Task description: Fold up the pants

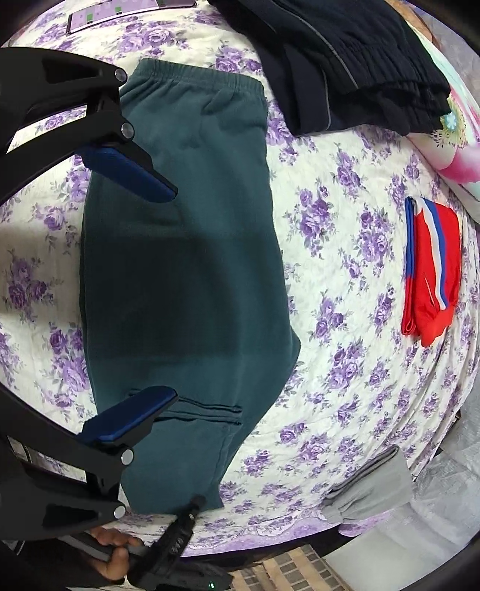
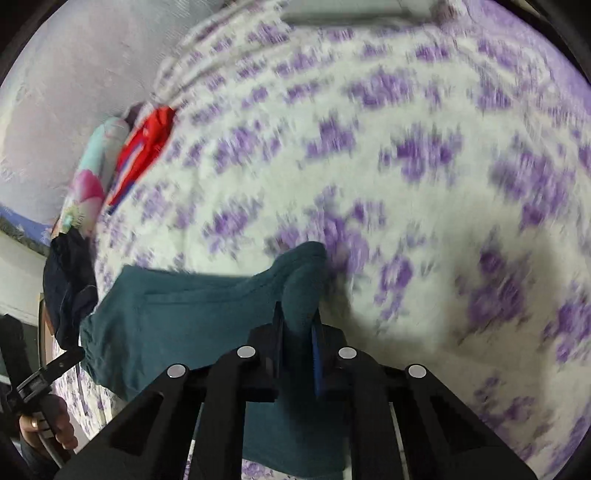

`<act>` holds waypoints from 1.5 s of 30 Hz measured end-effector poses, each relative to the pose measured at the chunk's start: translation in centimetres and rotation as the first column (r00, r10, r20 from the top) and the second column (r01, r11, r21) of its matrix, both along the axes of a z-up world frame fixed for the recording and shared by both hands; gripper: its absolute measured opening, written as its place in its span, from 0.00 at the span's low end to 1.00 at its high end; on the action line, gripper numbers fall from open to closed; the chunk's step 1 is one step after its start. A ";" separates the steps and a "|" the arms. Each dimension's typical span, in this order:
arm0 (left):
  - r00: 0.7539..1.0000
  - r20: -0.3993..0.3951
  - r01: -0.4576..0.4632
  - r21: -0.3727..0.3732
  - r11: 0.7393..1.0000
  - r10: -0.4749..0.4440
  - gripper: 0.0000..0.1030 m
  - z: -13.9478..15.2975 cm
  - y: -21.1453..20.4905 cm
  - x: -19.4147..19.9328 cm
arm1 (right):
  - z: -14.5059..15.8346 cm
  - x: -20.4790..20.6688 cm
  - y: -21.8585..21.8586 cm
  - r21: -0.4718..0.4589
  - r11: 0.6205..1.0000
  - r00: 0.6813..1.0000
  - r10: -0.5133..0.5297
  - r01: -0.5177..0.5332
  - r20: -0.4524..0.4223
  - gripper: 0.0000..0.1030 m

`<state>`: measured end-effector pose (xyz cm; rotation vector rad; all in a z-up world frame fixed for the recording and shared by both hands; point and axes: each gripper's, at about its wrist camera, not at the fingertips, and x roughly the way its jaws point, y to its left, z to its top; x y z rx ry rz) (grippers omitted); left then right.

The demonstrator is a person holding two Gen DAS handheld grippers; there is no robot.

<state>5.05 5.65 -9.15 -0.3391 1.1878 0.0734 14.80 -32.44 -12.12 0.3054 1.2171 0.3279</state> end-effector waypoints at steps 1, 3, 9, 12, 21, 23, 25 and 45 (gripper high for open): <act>1.000 -0.001 -0.007 -0.005 1.000 0.007 0.94 0.0 0.2 -0.1 | 0.4 0.1 -0.2 -0.013 1.000 1.000 0.004 -0.004 0.014 0.12; 1.000 -0.013 -0.028 -0.016 0.999 0.028 0.94 -0.4 0.6 -0.2 | -0.4 0.6 0.2 -0.026 0.999 1.000 0.021 -0.021 -0.003 0.22; 0.999 -0.017 -0.034 -0.030 0.999 0.034 0.94 -0.6 1.0 -0.6 | -0.3 -0.2 -0.9 0.037 0.999 0.999 0.007 -0.006 -0.038 0.64; 0.998 -0.024 -0.056 -0.035 0.998 0.055 0.94 -0.9 1.8 -1.1 | -0.1 -1.7 -2.2 0.044 0.999 0.997 0.016 -0.013 -0.070 0.64; 0.988 -0.057 -0.142 0.020 0.990 0.143 0.94 -1.7 5.8 -3.0 | -0.9 -4.5 -3.3 0.034 0.998 0.992 0.050 -0.047 -0.112 0.08; 0.982 -0.047 -0.184 0.023 0.983 0.185 0.94 -1.4 7.4 -3.7 | -0.1 -4.7 -2.7 -0.023 0.997 0.994 0.077 -0.079 -0.080 0.08; 0.973 -0.042 -0.227 0.027 0.973 0.228 0.94 -1.3 8.9 -4.2 | -1.1 -4.6 -1.9 -0.074 0.992 0.990 0.096 -0.104 -0.104 0.15; 0.959 -0.131 -0.250 0.036 0.968 0.252 0.72 -4.8 13.7 -5.0 | 0.7 -5.5 -4.6 -0.027 0.998 0.993 -0.065 0.062 -0.094 0.59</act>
